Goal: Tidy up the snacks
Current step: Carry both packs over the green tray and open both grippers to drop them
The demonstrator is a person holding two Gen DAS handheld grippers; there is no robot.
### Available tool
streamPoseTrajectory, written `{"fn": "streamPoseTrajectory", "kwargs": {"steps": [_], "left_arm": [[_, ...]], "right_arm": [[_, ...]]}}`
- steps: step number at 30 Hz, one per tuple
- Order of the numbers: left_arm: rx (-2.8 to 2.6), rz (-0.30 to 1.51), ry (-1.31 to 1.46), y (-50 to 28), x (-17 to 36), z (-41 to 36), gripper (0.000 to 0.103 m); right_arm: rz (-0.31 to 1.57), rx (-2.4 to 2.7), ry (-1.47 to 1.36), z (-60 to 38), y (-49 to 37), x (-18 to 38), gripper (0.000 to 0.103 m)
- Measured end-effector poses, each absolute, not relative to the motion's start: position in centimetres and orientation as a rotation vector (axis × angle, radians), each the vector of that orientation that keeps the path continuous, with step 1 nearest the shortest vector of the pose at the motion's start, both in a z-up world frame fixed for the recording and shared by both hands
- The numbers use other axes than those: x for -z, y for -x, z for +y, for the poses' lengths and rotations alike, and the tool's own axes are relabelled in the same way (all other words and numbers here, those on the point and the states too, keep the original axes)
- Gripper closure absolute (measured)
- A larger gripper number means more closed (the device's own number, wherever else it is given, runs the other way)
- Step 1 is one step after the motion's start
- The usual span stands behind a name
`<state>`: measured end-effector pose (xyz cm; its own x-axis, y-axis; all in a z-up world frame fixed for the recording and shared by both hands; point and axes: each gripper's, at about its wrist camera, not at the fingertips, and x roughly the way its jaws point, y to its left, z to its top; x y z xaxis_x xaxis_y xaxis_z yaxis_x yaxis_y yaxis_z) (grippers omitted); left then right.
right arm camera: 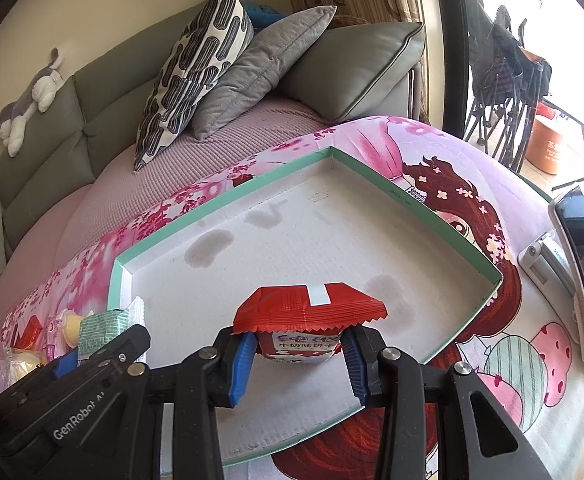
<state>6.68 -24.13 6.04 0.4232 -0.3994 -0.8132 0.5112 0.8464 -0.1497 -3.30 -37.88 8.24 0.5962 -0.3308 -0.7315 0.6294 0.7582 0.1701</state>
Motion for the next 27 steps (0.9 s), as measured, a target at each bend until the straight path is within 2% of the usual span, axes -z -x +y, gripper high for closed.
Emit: {"fn": "streamPoseTrajectory", "kwargs": {"steps": [17,22,27], "left_arm": [[0.636,1.042,-0.120,-6.2,-3.6,-25.1,0.041],[0.635,1.042,-0.119,-6.3,-3.6,-25.0,0.041],[0.633,1.050,-0.104,-6.6,-3.6,-24.9,0.040]], "right_arm": [[0.754,0.580,-0.422,-37.8,3.1,-8.0,0.060],[0.762,0.579,-0.428,-37.8,3.0,-7.9,0.051],[0.766,0.608,-0.438,-38.1,3.2,-7.7,0.037]]}}
